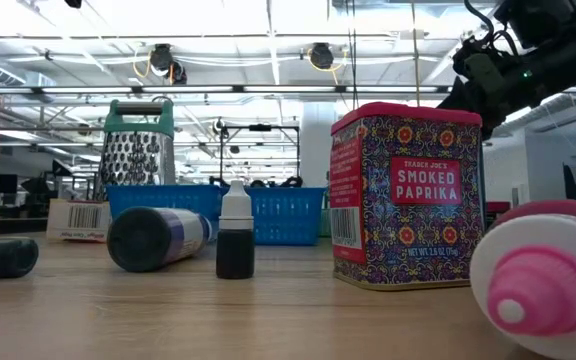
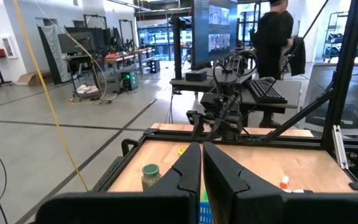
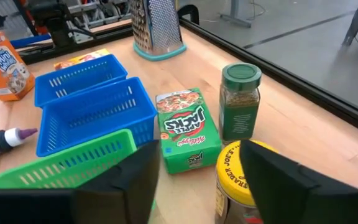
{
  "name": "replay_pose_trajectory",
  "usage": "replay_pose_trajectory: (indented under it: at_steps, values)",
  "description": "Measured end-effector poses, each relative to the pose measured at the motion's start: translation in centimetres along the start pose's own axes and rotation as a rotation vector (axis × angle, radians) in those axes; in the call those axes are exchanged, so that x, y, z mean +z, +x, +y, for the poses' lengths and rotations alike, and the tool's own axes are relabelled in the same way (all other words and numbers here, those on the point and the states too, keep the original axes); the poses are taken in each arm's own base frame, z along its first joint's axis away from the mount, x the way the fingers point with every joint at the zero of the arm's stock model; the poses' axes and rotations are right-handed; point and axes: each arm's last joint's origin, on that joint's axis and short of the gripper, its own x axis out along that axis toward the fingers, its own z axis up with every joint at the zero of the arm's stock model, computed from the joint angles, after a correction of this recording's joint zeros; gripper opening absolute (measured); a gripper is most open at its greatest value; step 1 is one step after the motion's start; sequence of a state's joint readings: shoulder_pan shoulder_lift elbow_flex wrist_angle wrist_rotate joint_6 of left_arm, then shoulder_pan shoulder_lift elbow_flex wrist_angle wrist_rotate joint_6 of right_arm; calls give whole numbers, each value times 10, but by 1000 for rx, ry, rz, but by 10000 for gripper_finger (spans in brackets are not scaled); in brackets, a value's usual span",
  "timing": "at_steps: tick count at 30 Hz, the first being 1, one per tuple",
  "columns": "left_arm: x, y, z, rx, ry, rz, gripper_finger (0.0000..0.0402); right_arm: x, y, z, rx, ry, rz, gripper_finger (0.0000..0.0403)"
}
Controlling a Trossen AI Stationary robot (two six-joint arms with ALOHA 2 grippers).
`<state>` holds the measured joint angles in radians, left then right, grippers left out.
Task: Pick & Place Kitchen Items
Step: Put the yellow seasoning bottle into the green bin
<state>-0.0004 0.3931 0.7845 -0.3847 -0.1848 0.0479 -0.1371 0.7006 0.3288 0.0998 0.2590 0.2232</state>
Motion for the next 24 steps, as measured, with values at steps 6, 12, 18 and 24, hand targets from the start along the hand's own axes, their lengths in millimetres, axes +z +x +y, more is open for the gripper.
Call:
replay_pose_trajectory:
  at_steps: [6, 12, 18, 24]
  values:
    - [0, 0, 0, 0, 0, 0, 21, -1, 0, 0, -10, -9, 5, 284]
    - [0, 0, 0, 0, 0, 0, 21, -6, 2, -3, -82, -27, 45, 304]
    - [0, 0, 0, 0, 0, 0, 21, -8, 6, -4, -128, -47, 59, 305]
    - [0, 0, 0, 0, 0, 0, 21, -11, 10, -5, -185, -73, 78, 310]
